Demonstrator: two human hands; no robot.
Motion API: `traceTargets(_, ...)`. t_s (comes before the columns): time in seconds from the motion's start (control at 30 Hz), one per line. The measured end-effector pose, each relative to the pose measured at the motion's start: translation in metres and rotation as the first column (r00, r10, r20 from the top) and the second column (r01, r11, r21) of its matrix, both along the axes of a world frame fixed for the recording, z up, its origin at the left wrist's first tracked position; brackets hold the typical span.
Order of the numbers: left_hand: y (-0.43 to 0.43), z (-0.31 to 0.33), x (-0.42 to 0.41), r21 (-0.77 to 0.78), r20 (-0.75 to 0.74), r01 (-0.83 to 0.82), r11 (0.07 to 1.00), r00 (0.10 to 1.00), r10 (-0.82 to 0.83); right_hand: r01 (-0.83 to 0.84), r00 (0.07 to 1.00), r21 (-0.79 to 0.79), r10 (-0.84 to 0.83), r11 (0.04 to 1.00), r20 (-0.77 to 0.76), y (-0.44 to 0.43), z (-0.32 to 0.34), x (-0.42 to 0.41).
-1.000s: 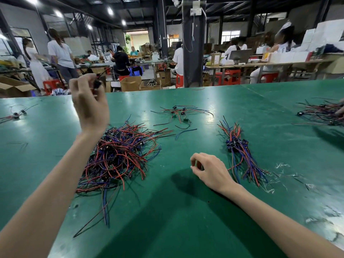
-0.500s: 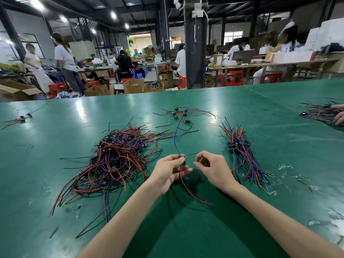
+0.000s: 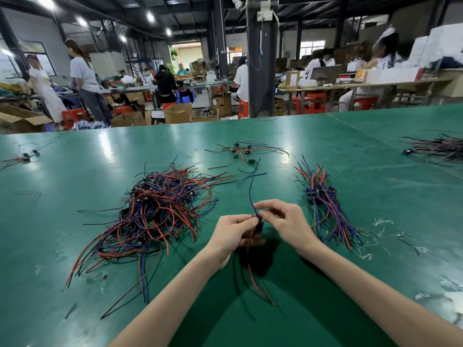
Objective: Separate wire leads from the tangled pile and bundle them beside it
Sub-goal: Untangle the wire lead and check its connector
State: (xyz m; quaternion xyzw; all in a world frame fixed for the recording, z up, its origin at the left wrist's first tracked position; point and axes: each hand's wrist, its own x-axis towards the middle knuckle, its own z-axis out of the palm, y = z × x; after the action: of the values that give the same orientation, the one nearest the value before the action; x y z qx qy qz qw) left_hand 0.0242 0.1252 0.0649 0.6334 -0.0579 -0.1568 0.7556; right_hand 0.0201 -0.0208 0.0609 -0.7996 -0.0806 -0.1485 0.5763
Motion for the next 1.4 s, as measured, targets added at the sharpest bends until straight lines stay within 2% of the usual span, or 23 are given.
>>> traceTargets(0.13, 0.0, 0.0, 0.0, 0.009, 0.047, -0.023, 1.0, 0.999, 0.023, -0.038, 0.999, 0.142, 0.041, 0.989, -0.016, 0.002, 0.003, -0.001)
traceTargets(0.23, 0.002, -0.002, 0.003, 0.095, 0.164, -0.108, 0.99, 0.982, 0.091, -0.053, 0.995, 0.309, 0.077, 0.95, -0.066, 0.005, 0.001, 0.0)
traceTargets(0.33, 0.004, 0.0, 0.004, 0.074, 0.242, -0.167, 0.983, 0.96, 0.145, -0.048, 0.982, 0.404, 0.118, 0.913, -0.15, 0.008, -0.002, 0.001)
traceTargets(0.5, 0.003, 0.0, 0.005, 0.035, 0.259, -0.2, 0.979, 0.948, 0.184, -0.123, 0.91, 0.585, 0.327, 0.802, -0.256, 0.01, 0.001, -0.004)
traceTargets(0.87, 0.004, 0.0, 0.005, -0.008, 0.141, -0.181, 0.983, 0.973, 0.181, -0.136, 0.911, 0.468, 0.296, 0.873, -0.287, 0.008, 0.007, -0.007)
traceTargets(1.2, 0.002, 0.002, 0.002, -0.086, 0.16, -0.182, 0.98, 0.968, 0.193, -0.172, 0.887, 0.412, 0.322, 0.895, -0.33, 0.008, 0.005, -0.007)
traceTargets(1.4, 0.001, 0.002, 0.001, -0.066, 0.187, -0.21, 0.976, 0.958, 0.218, -0.168, 0.898, 0.368, 0.296, 0.915, -0.326, 0.011, 0.007, -0.009)
